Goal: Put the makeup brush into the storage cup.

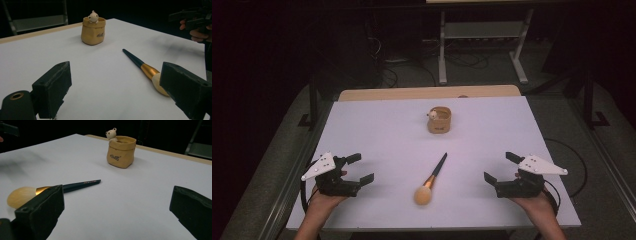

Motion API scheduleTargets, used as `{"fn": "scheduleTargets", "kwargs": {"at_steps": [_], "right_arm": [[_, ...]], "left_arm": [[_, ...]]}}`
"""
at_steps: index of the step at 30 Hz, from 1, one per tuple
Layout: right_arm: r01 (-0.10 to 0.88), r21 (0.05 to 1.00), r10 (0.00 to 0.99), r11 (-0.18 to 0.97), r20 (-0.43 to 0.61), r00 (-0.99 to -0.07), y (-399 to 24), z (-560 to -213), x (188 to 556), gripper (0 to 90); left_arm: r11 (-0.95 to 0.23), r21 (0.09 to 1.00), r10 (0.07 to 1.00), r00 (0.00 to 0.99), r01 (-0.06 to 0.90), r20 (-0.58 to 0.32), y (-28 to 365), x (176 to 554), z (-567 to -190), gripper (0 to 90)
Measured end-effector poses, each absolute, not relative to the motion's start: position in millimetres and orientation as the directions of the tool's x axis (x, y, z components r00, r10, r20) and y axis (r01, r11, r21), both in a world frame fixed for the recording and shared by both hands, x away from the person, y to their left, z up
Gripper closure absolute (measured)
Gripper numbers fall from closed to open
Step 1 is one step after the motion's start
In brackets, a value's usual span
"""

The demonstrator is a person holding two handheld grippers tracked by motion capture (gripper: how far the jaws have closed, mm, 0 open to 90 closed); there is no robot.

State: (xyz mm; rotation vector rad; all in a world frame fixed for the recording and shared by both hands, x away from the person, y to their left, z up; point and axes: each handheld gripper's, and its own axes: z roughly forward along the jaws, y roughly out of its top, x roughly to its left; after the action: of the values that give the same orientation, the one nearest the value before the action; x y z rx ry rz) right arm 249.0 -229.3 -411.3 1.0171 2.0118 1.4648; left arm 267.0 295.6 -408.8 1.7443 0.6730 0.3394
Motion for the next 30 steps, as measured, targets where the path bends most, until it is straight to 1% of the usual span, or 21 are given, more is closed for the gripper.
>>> {"fn": "scheduleTargets", "kwargs": {"at_steps": [10,30], "right_arm": [[0.304,0.940,0.775,0.157,0.074,-0.628,-230,-410,249,0.0],[0.265,0.951,0.749,0.159,0.058,-0.660,-219,-401,260,0.0]], "left_arm": [[-0.155,0.952,0.598,0.792,0.263,-0.122,296,267,-409,10.0],[-0.142,0.953,0.591,0.795,0.266,-0.134,294,270,-409,10.0]]}}
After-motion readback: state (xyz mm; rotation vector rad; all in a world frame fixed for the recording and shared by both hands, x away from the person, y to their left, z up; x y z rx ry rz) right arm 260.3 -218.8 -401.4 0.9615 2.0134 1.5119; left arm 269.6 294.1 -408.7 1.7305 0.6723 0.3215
